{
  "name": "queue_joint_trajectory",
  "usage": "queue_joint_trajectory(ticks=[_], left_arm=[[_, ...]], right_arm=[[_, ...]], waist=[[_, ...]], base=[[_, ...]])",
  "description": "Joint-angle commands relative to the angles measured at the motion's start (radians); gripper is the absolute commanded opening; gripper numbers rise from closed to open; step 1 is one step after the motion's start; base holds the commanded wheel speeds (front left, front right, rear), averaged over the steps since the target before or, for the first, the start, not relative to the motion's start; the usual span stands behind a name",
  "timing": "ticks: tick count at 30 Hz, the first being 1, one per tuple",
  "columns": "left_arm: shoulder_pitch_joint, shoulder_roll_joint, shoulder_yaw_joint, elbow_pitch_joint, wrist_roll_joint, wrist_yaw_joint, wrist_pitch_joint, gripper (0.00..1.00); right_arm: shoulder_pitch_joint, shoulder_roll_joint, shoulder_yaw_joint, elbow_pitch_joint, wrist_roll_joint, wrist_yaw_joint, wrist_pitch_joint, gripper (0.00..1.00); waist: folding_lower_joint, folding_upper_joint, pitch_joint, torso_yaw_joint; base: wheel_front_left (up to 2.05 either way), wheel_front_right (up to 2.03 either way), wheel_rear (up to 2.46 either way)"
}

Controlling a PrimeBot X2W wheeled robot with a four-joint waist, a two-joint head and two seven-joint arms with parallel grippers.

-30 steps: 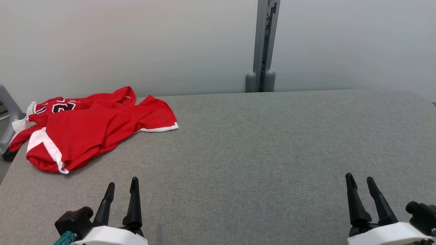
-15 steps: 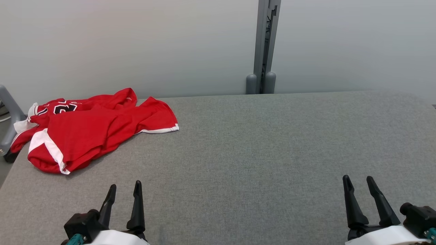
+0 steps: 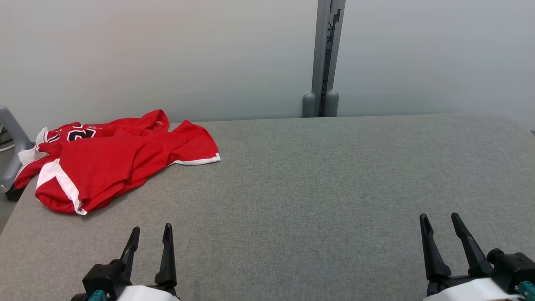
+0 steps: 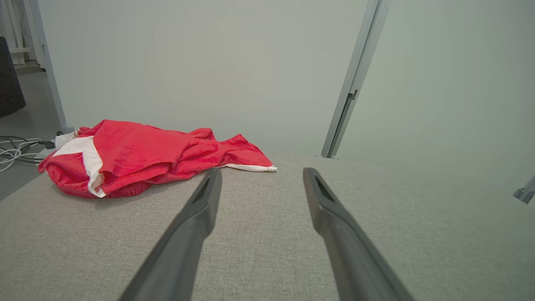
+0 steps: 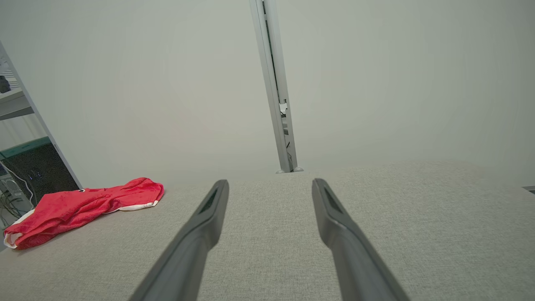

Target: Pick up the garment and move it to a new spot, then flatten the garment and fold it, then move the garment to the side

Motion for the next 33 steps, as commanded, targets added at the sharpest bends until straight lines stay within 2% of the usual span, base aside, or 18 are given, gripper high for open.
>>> queue_joint_trajectory(ticks=[1,21,33], left_arm=[[0.000,0.006,0.001,-0.001,0.023,0.005,-0.009,1.00],[0.009,0.007,-0.021,0.012,0.145,0.026,-0.044,1.00],[0.007,0.007,-0.021,0.012,0.142,0.025,-0.045,1.00]], right_arm=[[0.004,-0.009,0.000,-0.011,-0.024,0.004,-0.013,1.00],[0.015,-0.011,0.014,-0.013,-0.149,0.004,-0.048,1.00],[0.013,-0.011,0.011,-0.008,-0.149,0.004,-0.046,1.00]], waist=[[0.0000,-0.0001,-0.001,0.000],[0.0000,-0.0001,-0.008,0.004],[0.0000,-0.0001,-0.007,0.003]], base=[[0.00,0.00,0.00],[0.00,0.00,0.00],[0.00,0.00,0.00]])
